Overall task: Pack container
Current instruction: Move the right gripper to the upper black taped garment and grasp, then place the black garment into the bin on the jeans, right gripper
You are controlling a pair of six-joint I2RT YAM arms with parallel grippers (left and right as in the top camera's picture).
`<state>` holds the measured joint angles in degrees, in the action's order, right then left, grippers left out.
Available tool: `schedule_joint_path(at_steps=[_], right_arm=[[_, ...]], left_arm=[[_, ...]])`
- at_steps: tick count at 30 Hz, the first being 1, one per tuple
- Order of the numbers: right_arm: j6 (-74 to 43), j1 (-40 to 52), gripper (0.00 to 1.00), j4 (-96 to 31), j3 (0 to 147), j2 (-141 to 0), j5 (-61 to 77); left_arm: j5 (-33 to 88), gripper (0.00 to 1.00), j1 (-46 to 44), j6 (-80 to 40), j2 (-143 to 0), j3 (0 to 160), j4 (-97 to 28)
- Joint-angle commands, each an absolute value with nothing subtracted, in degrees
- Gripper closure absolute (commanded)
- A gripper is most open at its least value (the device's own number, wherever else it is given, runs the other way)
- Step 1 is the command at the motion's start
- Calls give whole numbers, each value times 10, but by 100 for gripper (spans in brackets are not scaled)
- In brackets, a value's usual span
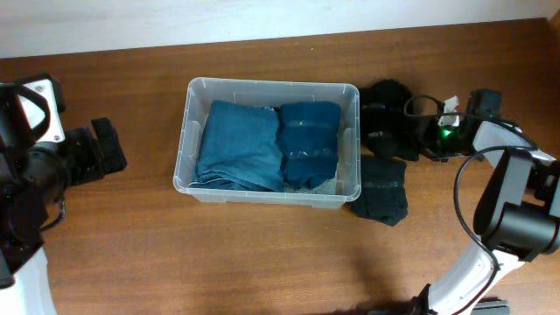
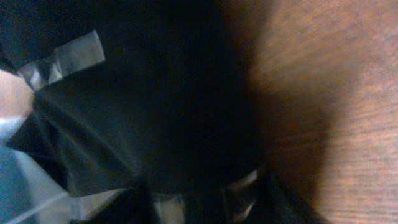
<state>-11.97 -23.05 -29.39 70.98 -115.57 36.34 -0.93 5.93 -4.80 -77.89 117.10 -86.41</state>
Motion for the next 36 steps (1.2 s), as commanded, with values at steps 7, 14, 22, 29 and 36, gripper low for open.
schedule_joint_path(at_steps=[7, 14, 22, 29, 36], right_arm=[[-129, -202, 91, -323, 711, -1145, 369], [-129, -198, 96, -409, 714, -959, 379], [-178, -139, 96, -429, 714, -714, 438], [-257, -10, 96, -398, 714, -663, 432], [-337, 128, 96, -279, 714, -715, 357]], left_arm=[[-15, 1, 62, -49, -778, 1171, -864], [-15, 1, 62, -49, -778, 1171, -864], [-15, 1, 62, -49, -778, 1171, -864], [-15, 1, 62, -49, -778, 1171, -864], [-15, 0, 62, -49, -778, 1171, -864]])
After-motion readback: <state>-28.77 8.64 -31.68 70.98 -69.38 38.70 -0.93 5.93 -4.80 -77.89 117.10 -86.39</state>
